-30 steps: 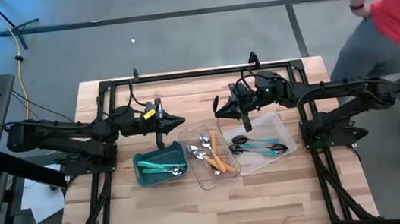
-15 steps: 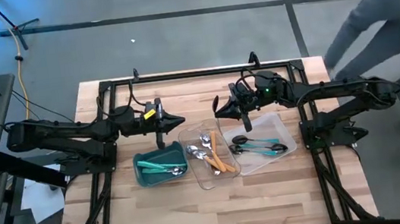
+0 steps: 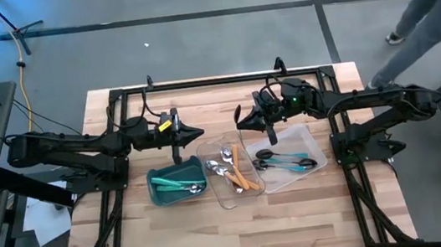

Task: Sort silverware by color (type)
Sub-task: Put the blue spoon into the white bin

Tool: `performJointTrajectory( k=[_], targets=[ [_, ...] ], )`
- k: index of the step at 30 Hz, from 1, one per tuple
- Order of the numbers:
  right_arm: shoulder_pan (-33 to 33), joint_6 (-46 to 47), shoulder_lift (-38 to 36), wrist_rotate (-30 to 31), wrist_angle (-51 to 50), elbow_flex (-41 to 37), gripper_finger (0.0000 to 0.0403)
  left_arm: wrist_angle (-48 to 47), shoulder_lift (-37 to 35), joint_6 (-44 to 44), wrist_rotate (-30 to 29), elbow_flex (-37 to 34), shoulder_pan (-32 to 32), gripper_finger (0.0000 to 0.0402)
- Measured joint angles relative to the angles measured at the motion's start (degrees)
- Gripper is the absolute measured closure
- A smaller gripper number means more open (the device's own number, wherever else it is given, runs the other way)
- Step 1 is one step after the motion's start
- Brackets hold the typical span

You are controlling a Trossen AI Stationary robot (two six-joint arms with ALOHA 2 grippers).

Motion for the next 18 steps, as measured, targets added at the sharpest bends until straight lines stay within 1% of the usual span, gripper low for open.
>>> performJointTrajectory(
  k=[18],
  targets=[
    [0.00,0.89,0.02,-0.09,0.00,0.00,0.0403,-0.02,0.00,-0.02,0.00,0.00,0.00,0.0401]
  ],
)
